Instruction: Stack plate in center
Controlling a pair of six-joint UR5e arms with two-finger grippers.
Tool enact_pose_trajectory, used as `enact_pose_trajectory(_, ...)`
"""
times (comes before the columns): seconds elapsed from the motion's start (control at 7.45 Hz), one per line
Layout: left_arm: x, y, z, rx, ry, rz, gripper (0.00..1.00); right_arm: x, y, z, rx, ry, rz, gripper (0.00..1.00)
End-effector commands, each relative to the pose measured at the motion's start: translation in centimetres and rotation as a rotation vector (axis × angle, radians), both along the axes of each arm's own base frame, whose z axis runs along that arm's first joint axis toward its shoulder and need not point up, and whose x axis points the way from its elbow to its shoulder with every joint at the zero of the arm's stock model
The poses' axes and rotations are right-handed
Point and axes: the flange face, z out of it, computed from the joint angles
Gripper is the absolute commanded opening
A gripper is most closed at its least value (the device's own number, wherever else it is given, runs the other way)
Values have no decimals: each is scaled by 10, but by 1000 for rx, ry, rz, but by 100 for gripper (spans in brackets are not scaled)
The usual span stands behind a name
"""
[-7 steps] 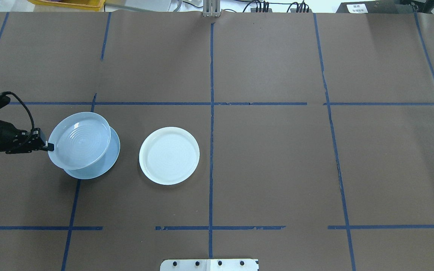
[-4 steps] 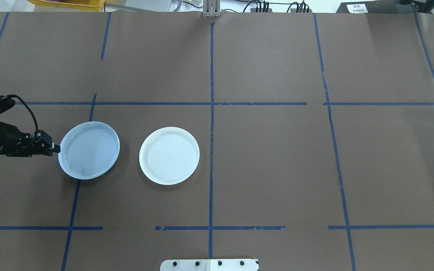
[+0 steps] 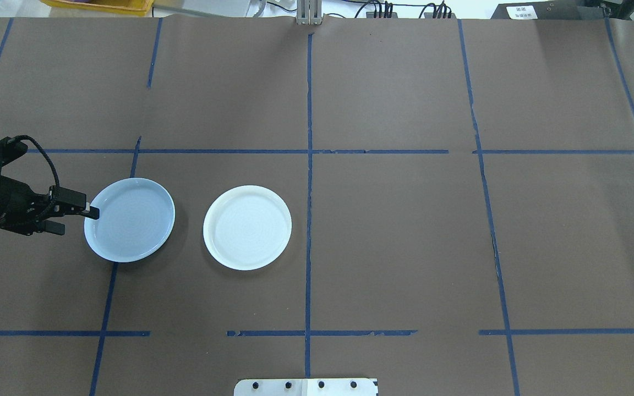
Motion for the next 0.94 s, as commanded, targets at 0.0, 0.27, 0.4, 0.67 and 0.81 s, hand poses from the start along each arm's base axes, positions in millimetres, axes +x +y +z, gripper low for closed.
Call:
enact_pose_trajectory(0.0, 35, -6, -83, -33, -61, 8, 100, 0, 0, 0, 1, 0, -1, 100)
enact_pose_trajectory(0.27, 105, -21, -154, -20, -152, -18, 100, 0, 0, 0, 0, 0, 0, 100)
enact_pose_trajectory(0.4, 129, -16, -169, -46, -157, -33, 100, 0, 0, 0, 1, 0, -1, 100)
enact_pose_trajectory(0.67, 170, -7, -169, -52, -179, -30, 100, 0, 0, 0, 0, 0, 0, 100)
enact_pose_trajectory(0.81, 189, -7, -163, -60, -197, -25, 100, 1, 0, 0, 0, 1, 2, 100)
